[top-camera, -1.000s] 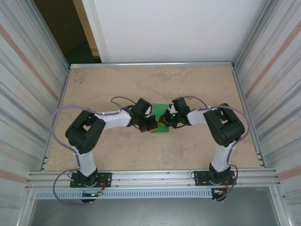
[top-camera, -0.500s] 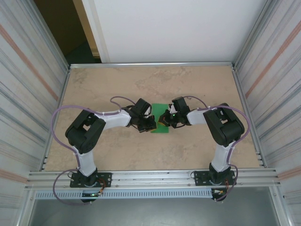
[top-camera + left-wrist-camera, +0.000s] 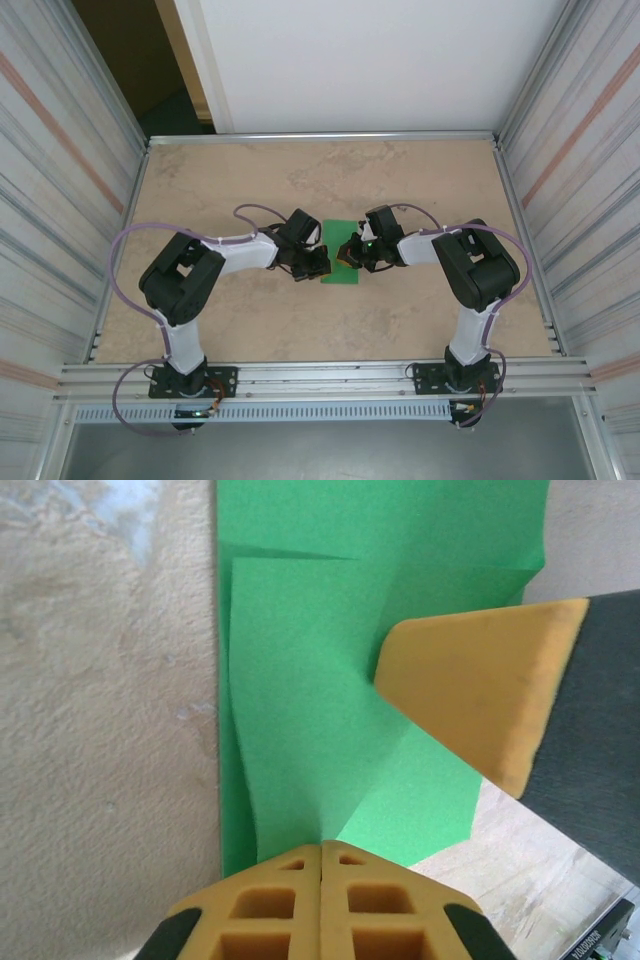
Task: Fold a paper plane with a square sheet of paper (pick it up from the middle)
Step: Fold the triangle a second time at the center of the table.
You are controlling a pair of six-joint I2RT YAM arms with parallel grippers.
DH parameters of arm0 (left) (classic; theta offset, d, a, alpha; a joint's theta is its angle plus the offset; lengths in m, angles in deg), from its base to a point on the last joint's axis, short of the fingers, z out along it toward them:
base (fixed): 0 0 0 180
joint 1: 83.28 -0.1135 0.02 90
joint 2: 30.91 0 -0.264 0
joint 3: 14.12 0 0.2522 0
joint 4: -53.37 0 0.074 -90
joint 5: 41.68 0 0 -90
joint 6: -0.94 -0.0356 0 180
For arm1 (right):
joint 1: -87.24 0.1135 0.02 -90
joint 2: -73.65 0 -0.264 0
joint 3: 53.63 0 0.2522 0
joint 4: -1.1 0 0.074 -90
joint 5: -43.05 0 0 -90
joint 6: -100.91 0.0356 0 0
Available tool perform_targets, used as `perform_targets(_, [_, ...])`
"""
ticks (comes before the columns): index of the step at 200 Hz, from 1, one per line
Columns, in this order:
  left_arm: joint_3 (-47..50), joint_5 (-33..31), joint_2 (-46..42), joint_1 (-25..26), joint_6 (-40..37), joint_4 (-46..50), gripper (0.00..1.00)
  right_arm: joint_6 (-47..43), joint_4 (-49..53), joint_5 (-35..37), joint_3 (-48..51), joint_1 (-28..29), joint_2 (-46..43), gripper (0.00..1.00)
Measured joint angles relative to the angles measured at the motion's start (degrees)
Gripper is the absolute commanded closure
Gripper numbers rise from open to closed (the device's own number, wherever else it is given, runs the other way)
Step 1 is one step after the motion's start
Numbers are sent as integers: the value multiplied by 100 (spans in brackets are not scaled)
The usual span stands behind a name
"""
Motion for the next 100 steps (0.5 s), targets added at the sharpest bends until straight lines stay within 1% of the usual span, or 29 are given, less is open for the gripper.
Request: perform_targets(100, [0,-103,22,-52,-24,92,94,0,0,0,0,0,2,98])
